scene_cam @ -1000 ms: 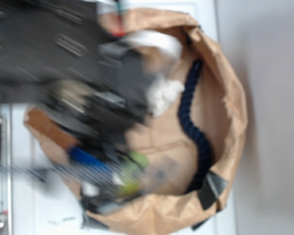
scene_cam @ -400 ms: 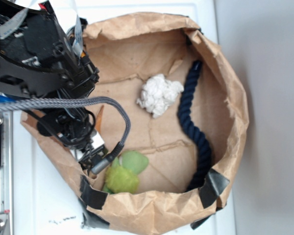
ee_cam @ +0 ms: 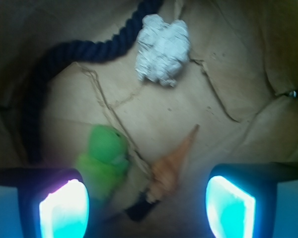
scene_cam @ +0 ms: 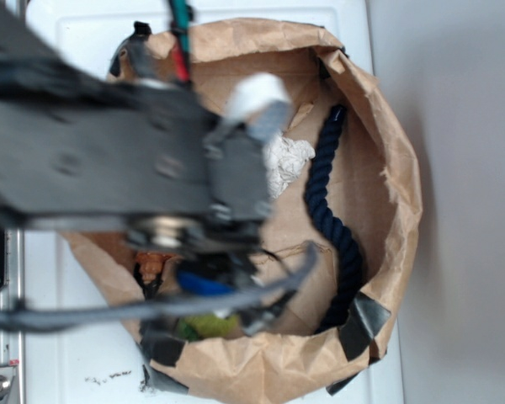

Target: Grab the green animal.

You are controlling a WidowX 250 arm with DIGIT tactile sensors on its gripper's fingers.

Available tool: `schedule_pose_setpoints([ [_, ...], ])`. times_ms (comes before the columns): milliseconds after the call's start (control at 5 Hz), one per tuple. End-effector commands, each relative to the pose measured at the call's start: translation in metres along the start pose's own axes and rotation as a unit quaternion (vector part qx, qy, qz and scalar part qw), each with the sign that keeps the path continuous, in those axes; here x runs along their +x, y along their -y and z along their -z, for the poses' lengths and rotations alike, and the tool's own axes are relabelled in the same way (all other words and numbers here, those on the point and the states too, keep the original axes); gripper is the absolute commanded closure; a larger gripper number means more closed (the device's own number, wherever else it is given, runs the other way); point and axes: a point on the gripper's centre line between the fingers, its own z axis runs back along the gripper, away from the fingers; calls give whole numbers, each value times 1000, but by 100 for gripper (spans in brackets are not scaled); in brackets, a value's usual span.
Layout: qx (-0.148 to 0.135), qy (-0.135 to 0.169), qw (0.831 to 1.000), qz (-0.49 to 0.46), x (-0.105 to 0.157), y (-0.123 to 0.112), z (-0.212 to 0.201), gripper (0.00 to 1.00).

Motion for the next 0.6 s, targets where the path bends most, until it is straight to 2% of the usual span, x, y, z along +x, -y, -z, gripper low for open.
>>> schedule_pose_setpoints([
  [0,-39,33,999,-19,11,17,7,0],
  [200,-69,27,996,-40,5,13,32,0],
  [400,-73,20,997,-29,-7,23,45,0],
])
